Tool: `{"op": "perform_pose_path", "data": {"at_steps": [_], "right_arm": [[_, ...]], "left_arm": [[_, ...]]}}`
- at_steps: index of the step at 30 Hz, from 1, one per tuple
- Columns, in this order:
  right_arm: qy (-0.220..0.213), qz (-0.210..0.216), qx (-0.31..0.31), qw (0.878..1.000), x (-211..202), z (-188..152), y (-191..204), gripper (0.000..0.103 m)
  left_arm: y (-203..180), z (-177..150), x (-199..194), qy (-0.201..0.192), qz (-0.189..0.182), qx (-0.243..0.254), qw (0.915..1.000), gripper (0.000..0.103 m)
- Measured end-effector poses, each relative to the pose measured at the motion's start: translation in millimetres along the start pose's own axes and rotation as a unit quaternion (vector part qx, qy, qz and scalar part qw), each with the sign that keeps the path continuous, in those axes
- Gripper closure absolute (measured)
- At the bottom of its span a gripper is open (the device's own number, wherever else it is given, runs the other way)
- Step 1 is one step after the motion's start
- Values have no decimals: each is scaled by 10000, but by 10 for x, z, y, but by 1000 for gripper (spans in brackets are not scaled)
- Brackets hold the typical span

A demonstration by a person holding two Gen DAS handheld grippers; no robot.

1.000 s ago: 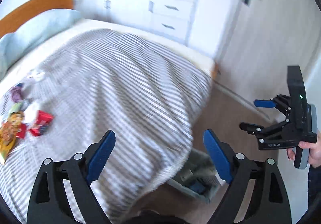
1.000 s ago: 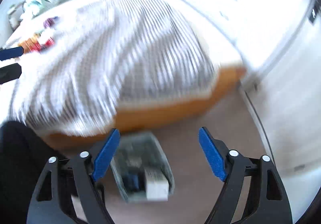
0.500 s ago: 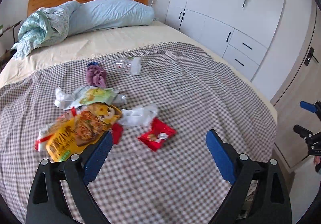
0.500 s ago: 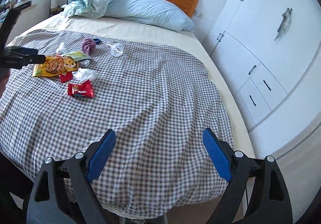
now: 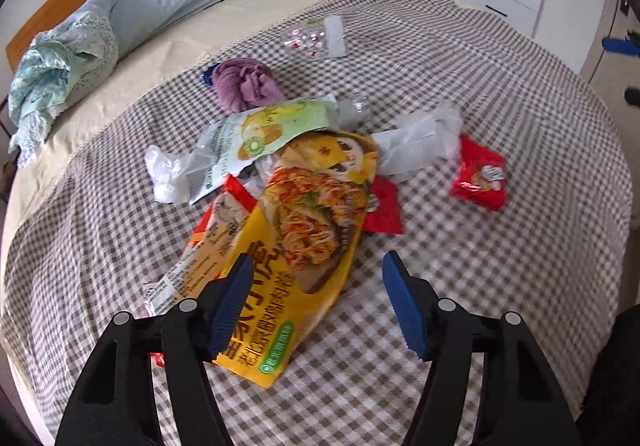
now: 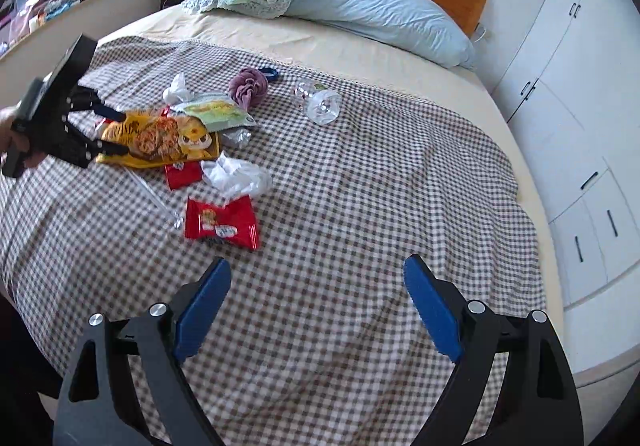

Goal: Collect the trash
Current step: 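Grasp the clear plastic bottle near the pillow with the right tool and lift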

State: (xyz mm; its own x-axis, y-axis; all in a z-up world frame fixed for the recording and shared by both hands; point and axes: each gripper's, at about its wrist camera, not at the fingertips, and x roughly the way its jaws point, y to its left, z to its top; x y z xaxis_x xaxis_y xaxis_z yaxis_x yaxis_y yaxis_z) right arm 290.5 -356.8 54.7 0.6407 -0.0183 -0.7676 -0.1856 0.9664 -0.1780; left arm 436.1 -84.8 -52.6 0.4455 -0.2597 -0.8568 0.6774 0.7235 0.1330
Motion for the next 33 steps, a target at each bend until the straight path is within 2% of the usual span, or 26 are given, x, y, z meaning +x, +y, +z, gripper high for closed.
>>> {"op": "perform_pose_path", "data": {"at_steps": [2, 7, 9, 10, 11, 12, 13, 14, 15, 17, 19, 22, 23, 24, 25, 26, 27, 28, 29, 30, 33], "right_arm": [[-85, 124, 12, 9999, 218, 183, -19, 19], [-85, 459, 218, 9987, 888, 611, -83, 19], [-83, 391, 131, 9991, 1178, 768, -61, 19], [-93, 243, 44, 9997, 1314, 840, -43, 19], [-85, 96, -55, 9999, 1458, 917, -31, 19], [-39, -36, -145, 9999, 1602, 997, -27, 19], [-10, -166, -264, 9995, 1710, 1079, -43, 19], [-17, -326, -413, 9986, 1826, 1167, -35, 19], [-12, -365, -506, 9981, 1925, 1251, -33, 19], [19, -36, -176, 9998, 2121, 1392, -152, 19], [-65, 558, 321, 9979, 2288, 1484, -271, 19], [-195, 721, 798, 9940, 2492, 1543, -314, 19], [-204, 795, 954, 9920, 2557, 1565, -319, 19], [-186, 877, 1114, 9897, 2622, 1574, -329, 35], [-111, 902, 1242, 9881, 2704, 1592, -319, 67], [-53, 907, 1372, 9864, 2761, 1599, -301, 79], [-116, 1019, 1446, 9842, 2752, 1591, -296, 87], [-203, 1094, 1425, 9835, 2708, 1588, -273, 94], [-312, 1041, 1376, 9845, 2643, 1591, -262, 99], [-420, 1015, 1330, 9850, 2547, 1568, -259, 99], [-645, 1099, 1155, 9851, 2242, 1463, -292, 100]], "left_arm": [[68, -67, 91, -80, 82, 50, 9999, 39], [237, -134, 166, -248, -12, -198, 9995, 39], [284, -128, 203, -204, -40, -401, 9990, 42], [290, -124, 202, -208, -180, -481, 9985, 47], [274, -121, 200, -142, -344, -518, 9980, 61], [223, -108, 197, -55, -351, -540, 9979, 83], [178, -107, 210, 89, -359, -592, 9976, 97], [117, -125, 234, 230, -359, -582, 9974, 103], [31, -149, 241, 256, -273, -489, 9981, 103], [-101, -204, 224, 235, -144, -322, 9991, 103], [-106, -220, 115, 63, -263, -444, 9986, 103], [12, -232, -114, -231, -551, -469, 9971, 103], [73, -223, -160, -302, -454, -489, 9973, 103], [137, -208, -173, -259, -326, -491, 9979, 86], [204, -199, -171, -191, -262, -472, 9984, 75], [278, -193, -169, -189, -224, -505, 9983, 58], [343, -190, -149, -163, -281, -522, 9981, 53], [398, -180, -120, -137, -319, -544, 9979, 52], [451, -172, -80, -110, -337, -583, 9977, 48], [487, -155, -26, -54, -381, -587, 9975, 44], [520, -82, 136, 133, -549, -660, 9962, 44]]}}
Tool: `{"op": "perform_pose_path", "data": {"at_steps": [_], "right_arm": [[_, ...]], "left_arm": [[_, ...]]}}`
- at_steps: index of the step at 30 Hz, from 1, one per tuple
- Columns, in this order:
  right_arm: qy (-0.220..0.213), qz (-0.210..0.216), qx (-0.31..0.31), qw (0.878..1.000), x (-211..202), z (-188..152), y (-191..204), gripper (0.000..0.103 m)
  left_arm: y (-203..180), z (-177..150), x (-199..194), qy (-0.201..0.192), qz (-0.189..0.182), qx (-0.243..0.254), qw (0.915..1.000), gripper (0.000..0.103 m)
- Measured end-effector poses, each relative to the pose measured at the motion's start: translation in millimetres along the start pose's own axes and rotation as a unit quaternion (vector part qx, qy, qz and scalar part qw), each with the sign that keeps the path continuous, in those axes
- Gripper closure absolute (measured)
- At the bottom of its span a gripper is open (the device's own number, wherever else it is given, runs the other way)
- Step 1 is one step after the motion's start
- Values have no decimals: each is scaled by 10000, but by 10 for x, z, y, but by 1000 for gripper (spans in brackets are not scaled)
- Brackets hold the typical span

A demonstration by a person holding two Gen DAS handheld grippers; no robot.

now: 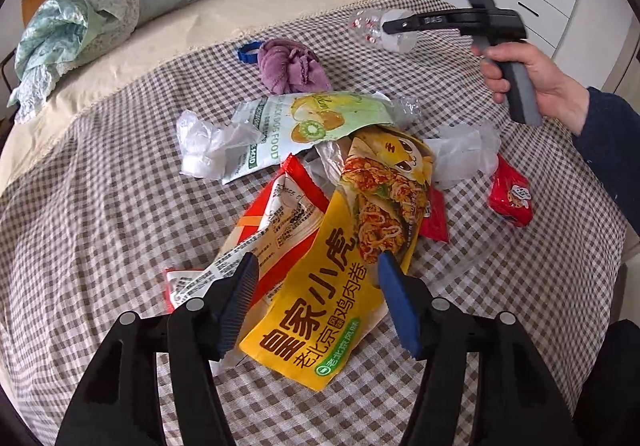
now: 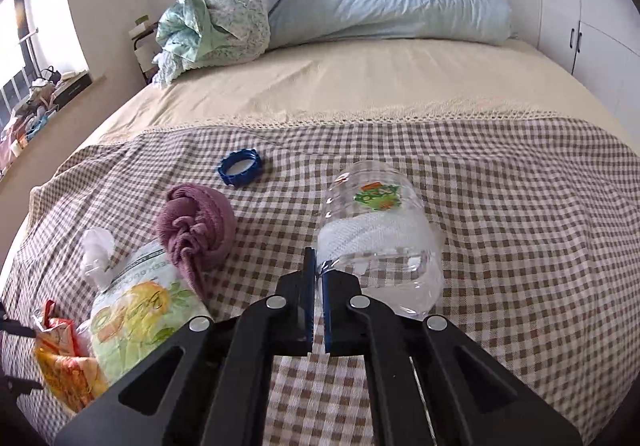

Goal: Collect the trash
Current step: 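Grasp the clear plastic bottle near the pillow with the right tool and lift, then release the clear bottle into the bin with the right tool while the left tool drops the yellow snack bag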

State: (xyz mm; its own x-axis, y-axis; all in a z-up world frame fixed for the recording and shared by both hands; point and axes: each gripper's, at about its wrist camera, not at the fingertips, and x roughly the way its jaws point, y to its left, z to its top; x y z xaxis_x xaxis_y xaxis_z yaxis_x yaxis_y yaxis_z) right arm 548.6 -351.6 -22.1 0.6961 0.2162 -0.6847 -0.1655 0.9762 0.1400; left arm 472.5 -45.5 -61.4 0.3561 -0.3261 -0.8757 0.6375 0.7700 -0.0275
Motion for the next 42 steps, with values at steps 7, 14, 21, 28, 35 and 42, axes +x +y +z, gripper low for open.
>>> {"op": "perform_pose_path", "data": {"at_steps": [7, 14, 21, 28, 35, 42], "right_arm": [[115, -58, -433, 9990, -905, -582, -66, 100], [269, -133, -194, 9994, -1684, -1255, -178, 100], [308, -247, -76, 9992, -2304, -1719, -76, 100], [249, -168, -10, 9995, -2927, -2139, 100, 100], [253, -232, -39, 9994, -3580, -2607, 164, 100], [353, -399, 267, 9982, -4254, -3344, -25, 100]], "left_arm": [[-226, 33, 112, 291, -53, -39, 9996, 91], [-676, -67, -309, 70, 20, -242, 9997, 103], [-1215, -233, -1122, -479, 25, -430, 9979, 103], [-1672, -424, -1598, -793, 21, -587, 9951, 103], [-2428, -628, -1787, -905, -62, -202, 9957, 103], [-3291, -662, -1808, -936, -593, 244, 9935, 103]]}}
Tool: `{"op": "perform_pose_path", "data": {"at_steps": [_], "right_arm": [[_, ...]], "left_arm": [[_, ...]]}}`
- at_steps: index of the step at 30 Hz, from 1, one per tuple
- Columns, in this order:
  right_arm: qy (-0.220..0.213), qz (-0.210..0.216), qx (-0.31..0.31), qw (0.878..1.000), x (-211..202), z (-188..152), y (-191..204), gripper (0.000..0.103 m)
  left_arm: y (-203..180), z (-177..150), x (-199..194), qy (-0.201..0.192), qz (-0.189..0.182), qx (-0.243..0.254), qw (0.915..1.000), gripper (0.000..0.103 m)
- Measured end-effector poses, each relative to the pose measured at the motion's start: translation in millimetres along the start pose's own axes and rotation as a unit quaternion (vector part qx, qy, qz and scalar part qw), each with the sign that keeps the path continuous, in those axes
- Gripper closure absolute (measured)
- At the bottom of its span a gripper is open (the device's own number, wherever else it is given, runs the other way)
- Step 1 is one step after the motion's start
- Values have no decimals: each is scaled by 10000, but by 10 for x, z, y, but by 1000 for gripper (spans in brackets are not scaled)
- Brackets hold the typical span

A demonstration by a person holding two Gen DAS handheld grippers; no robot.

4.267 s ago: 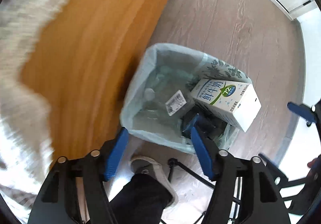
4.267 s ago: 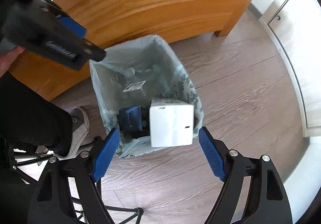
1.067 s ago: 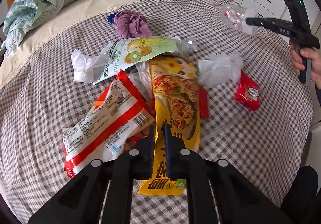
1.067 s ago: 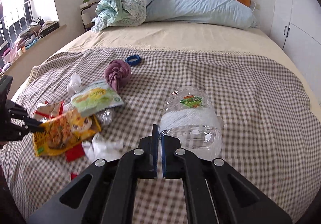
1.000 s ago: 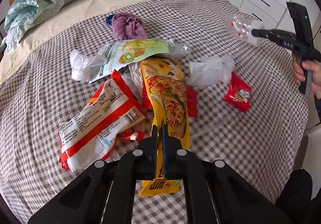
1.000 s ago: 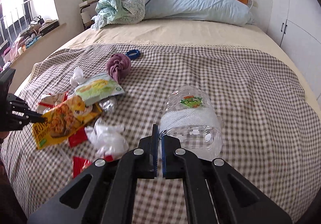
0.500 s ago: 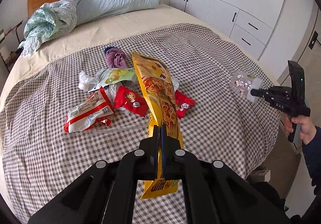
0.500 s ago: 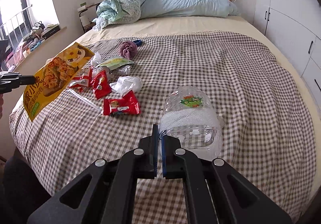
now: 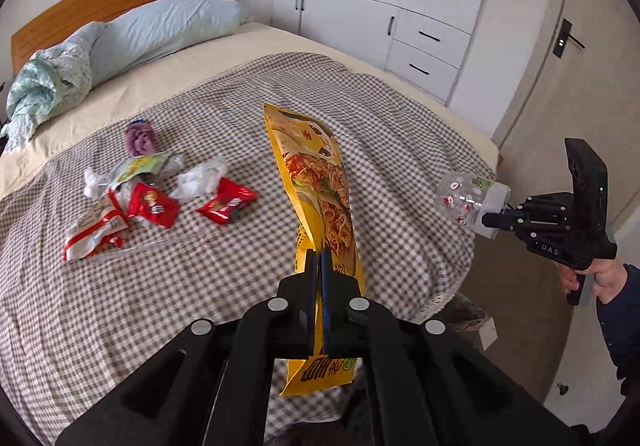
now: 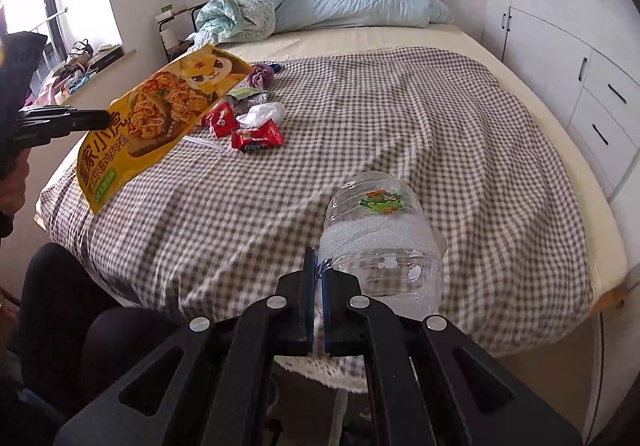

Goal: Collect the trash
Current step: 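Release the clear bottle into the bin with the right tool while the left tool drops the yellow snack bag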

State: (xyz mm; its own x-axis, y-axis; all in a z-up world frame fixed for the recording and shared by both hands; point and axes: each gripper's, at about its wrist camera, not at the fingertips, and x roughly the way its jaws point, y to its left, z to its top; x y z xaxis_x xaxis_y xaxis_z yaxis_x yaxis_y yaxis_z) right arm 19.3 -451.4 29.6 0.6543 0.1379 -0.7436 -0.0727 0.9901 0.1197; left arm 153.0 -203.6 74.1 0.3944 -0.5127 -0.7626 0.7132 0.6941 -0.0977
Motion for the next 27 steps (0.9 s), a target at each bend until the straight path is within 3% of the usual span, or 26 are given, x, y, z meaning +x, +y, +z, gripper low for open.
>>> {"op": "perform_pose_path", "data": {"at_steps": [4, 9, 13, 18, 27], "right_arm": [[231, -176, 344, 9990, -209, -557, -236, 100], [954, -410, 780, 9915, -40, -1329, -575, 100], [1787, -519, 941, 9780, 426, -1905, -849, 100], [2631, -331, 1226, 9564, 1077, -2414, -1099, 100], [3479, -446, 1706, 9208, 2031, -2905, -1457, 100]], "left_arm": [[-613, -22, 233, 243, -343, 462, 9980, 103], [-1391, -144, 648, 764, -580, 1193, 9882, 103], [-1840, -221, 934, 1066, -707, 1559, 9795, 103], [-2236, -329, 1319, 1471, -805, 1871, 9679, 103], [-2676, -493, 1976, 2055, -847, 2037, 9535, 103]]}}
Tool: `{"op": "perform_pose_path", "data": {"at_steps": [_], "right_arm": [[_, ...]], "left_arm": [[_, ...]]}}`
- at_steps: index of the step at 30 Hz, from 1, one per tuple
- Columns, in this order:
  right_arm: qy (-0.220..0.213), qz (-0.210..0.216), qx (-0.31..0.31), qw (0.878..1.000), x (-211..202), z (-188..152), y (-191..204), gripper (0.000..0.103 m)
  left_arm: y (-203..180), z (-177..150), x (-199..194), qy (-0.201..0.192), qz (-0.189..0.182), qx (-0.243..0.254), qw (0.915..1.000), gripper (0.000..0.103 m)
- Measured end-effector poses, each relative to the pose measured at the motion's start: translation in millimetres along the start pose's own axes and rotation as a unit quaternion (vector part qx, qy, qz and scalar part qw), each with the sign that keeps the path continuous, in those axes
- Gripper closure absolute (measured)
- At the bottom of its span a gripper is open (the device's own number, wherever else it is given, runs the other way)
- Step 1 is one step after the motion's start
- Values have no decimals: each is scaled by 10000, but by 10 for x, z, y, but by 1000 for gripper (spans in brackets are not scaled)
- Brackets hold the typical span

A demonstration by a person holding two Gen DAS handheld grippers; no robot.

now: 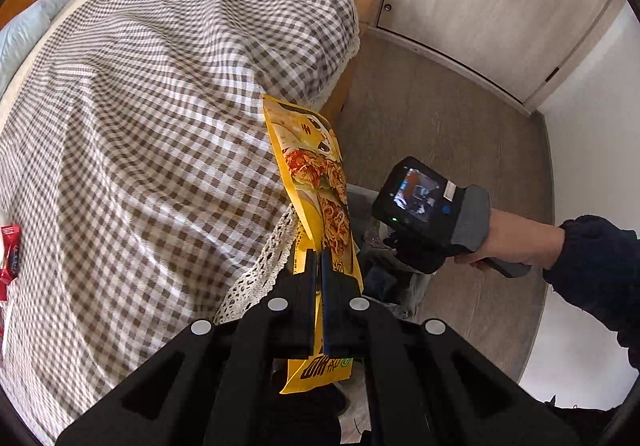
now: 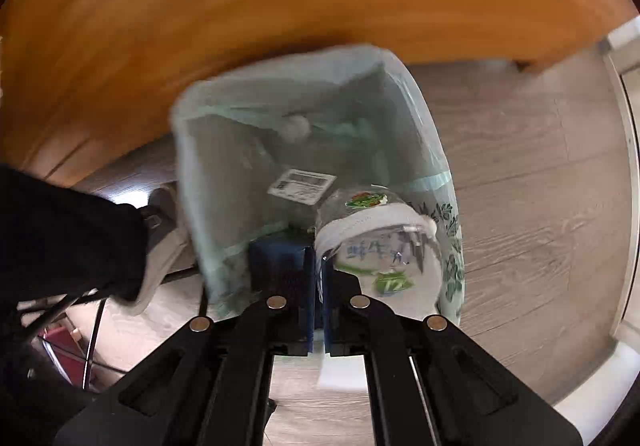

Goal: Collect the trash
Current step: 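Release the clear bottle into the bin with the right tool while the left tool drops the yellow snack bag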

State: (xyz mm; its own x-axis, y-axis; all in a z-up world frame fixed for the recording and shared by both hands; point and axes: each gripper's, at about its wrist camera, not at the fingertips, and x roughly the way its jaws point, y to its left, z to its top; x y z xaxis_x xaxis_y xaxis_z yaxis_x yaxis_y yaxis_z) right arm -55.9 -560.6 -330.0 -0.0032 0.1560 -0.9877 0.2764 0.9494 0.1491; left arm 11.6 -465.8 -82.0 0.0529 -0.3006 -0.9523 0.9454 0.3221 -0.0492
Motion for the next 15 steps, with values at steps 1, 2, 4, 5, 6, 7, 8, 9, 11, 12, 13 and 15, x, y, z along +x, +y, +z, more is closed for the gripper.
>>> {"op": "perform_pose_path", "data": {"at_steps": [1, 2, 4, 5, 6, 7, 8, 9, 11, 12, 13, 15], "right_arm": [[16, 15, 84, 10000, 78, 45, -45, 99], [3, 14, 193, 9998, 149, 87, -97, 99], [48, 103, 390, 9992, 272, 144, -205, 96], [37, 193, 527, 9984, 301, 167, -278, 90], [-12, 288, 692, 9972, 287, 156, -360, 64], [-155, 387, 838, 9956, 227, 118, -438, 38], [-371, 484, 940, 9937, 144, 69, -502, 34], [-522, 579, 1004, 9919, 67, 10, -565, 34], [-767, 644, 1104, 9888, -91, -118, -676, 34], [-898, 614, 1171, 9871, -162, -189, -718, 34], [-999, 616, 1258, 9851, -236, -272, -776, 34], [-1207, 648, 1458, 9798, -375, -416, -858, 34]], "left_arm": [[-21, 26, 75, 55, -13, 4, 10000, 103], [-43, 57, 159, 121, -56, -17, 9999, 103], [-93, 95, 306, 220, -96, -63, 9997, 103], [-113, 111, 391, 281, -108, -80, 9995, 103], [-132, 116, 459, 343, -136, -104, 9993, 103], [-151, 116, 530, 411, -164, -114, 9990, 103], [-174, 109, 605, 491, -167, -94, 9986, 103], [-196, 98, 677, 562, -154, -76, 9983, 103], [-242, 69, 825, 730, -179, -25, 9972, 103], [-264, 58, 891, 813, -187, -10, 9965, 103], [-286, 52, 956, 918, -196, 2, 9956, 103], [-327, 40, 1056, 1141, -254, 4, 9931, 103]]}}
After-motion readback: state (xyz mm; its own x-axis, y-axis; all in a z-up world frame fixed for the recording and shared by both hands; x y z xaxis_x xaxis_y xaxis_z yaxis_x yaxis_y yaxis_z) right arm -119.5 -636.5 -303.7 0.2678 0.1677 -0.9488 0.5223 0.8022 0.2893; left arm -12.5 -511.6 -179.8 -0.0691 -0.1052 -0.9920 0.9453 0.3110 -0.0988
